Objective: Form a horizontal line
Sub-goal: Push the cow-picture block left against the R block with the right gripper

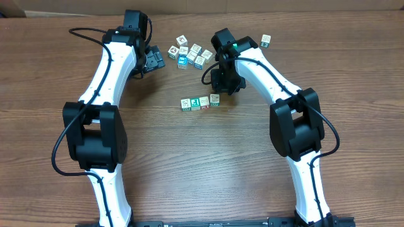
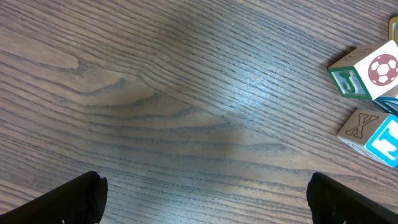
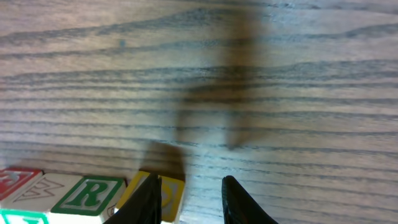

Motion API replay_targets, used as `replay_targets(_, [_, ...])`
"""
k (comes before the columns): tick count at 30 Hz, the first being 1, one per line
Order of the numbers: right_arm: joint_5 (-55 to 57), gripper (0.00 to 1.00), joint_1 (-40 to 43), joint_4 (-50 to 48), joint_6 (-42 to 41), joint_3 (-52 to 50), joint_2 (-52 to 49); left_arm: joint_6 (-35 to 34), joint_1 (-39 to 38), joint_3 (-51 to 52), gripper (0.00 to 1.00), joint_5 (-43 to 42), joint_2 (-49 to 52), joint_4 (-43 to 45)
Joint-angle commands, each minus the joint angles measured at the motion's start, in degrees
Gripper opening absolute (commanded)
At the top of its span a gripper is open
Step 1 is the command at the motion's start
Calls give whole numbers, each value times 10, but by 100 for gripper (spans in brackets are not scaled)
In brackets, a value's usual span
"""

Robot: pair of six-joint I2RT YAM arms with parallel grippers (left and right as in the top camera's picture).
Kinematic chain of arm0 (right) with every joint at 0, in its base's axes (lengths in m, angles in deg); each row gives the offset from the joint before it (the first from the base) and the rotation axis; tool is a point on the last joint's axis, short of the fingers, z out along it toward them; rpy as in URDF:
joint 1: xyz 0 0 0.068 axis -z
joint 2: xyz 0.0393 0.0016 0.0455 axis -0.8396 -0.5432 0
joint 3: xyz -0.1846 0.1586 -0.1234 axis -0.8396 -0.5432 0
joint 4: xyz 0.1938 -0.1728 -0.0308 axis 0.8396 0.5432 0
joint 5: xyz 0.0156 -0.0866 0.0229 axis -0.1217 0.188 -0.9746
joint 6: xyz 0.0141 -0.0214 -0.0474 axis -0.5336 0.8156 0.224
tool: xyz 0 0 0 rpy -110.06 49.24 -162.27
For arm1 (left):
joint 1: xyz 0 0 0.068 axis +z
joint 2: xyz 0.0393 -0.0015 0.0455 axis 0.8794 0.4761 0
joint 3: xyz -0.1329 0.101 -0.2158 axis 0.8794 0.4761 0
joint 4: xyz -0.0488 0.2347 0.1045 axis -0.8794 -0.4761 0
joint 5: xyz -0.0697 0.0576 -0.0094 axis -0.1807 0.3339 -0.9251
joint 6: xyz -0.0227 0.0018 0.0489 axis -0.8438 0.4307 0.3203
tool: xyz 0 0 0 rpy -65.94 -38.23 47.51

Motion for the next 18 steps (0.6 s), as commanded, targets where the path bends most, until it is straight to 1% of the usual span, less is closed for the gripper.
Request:
replay_targets(1, [-12, 28, 0, 4, 2, -2, 12, 9, 0, -11, 100, 6, 8, -1])
replay_targets(8, [-11, 28, 0, 7, 3, -2, 12, 9, 0, -11, 100, 6, 8, -1])
replay_targets(18, [-11, 29, 0, -16, 2, -2, 12, 9, 0, -11, 100, 6, 8, -1])
